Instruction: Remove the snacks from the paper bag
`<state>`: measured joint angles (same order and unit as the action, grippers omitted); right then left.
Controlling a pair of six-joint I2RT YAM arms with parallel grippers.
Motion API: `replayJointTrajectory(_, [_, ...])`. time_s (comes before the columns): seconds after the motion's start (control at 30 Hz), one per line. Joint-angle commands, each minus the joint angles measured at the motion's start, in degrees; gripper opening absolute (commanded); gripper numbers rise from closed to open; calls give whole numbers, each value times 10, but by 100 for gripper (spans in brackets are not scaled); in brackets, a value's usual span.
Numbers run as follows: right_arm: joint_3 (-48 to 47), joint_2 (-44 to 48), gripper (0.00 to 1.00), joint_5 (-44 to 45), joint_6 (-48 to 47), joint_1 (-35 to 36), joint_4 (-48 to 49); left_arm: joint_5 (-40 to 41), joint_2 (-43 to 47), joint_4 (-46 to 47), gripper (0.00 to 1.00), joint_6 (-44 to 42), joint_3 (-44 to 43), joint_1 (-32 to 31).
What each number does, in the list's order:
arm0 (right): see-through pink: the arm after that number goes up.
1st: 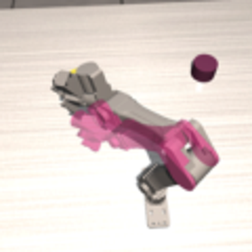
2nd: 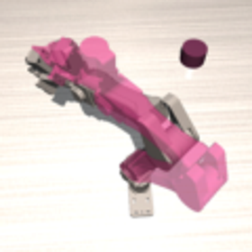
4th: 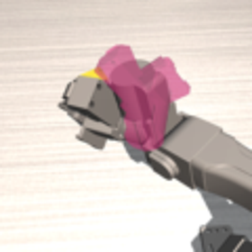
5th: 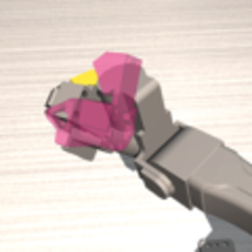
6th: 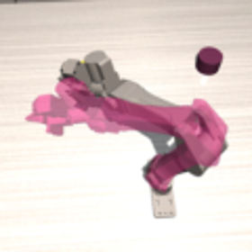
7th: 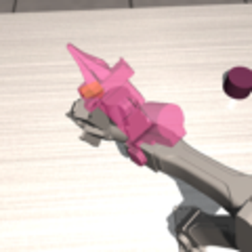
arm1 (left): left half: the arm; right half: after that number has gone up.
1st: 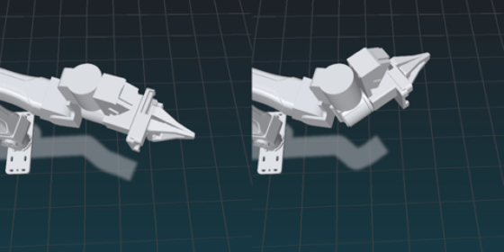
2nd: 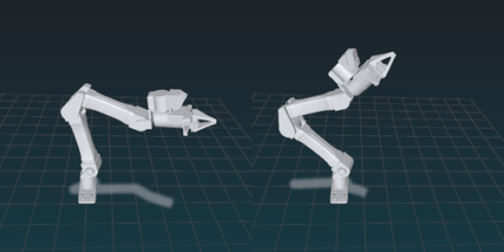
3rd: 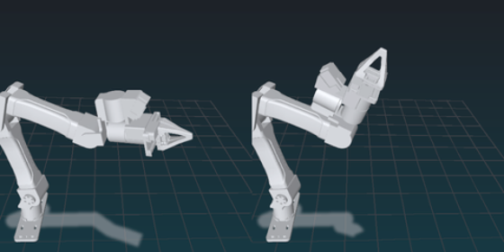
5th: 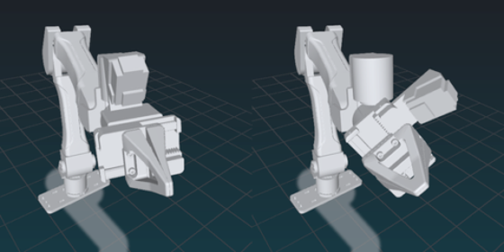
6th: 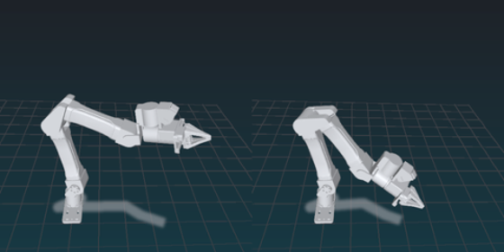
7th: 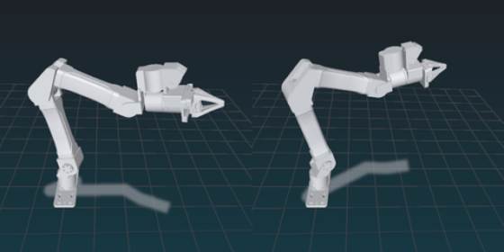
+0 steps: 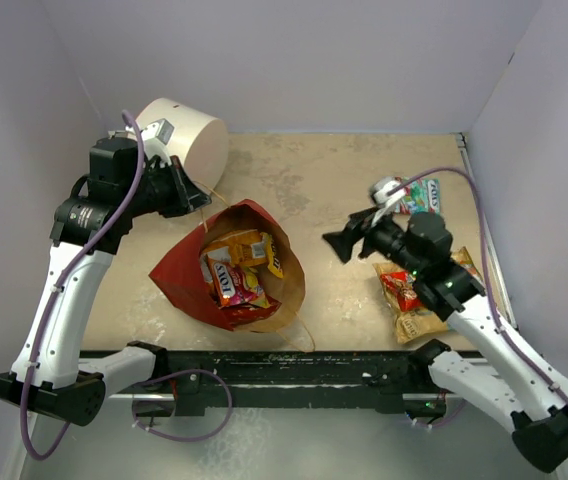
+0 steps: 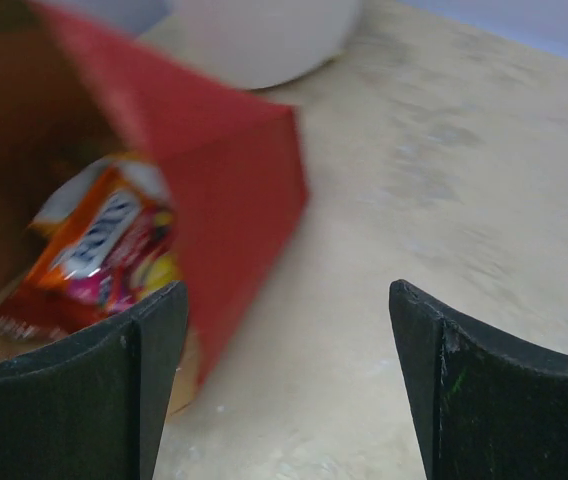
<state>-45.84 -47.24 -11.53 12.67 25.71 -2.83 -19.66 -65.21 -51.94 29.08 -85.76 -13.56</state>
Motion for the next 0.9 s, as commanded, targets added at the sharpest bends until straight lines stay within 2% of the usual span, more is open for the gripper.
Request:
replayJointTrajectory(0.0, [25,-14,83,-42,-128,136,125,11,11,15,0,18,-24,5])
replayJointTrajectory(0.07, [26,-51,83,-22,-155,189,153,11,13,14,0,21,-24,5])
replayJointTrajectory(0.17, [25,-109,76,-88,-220,241,197,15,15,8,0,24,-27,5])
replayJointTrajectory(0.27, [18,-175,76,-19,-266,309,236,16,14,1,0,28,-28,5])
replayJointTrajectory(0.37, [-6,-246,76,-7,-315,347,248,15,17,-10,0,30,-28,5])
replayJointTrajectory(0.47, [-17,-309,78,14,-330,356,291,22,16,-34,0,31,-36,5])
replayJointTrajectory(0.6, [-34,-377,82,-5,-355,360,327,30,9,-74,0,27,-52,5])
replayJointTrajectory(0.73, [-48,-434,93,-18,-372,366,362,32,5,-83,0,31,-55,5])
replayJointTrajectory(0.87, [-62,-463,95,-86,-393,367,367,34,4,-81,0,35,-55,5])
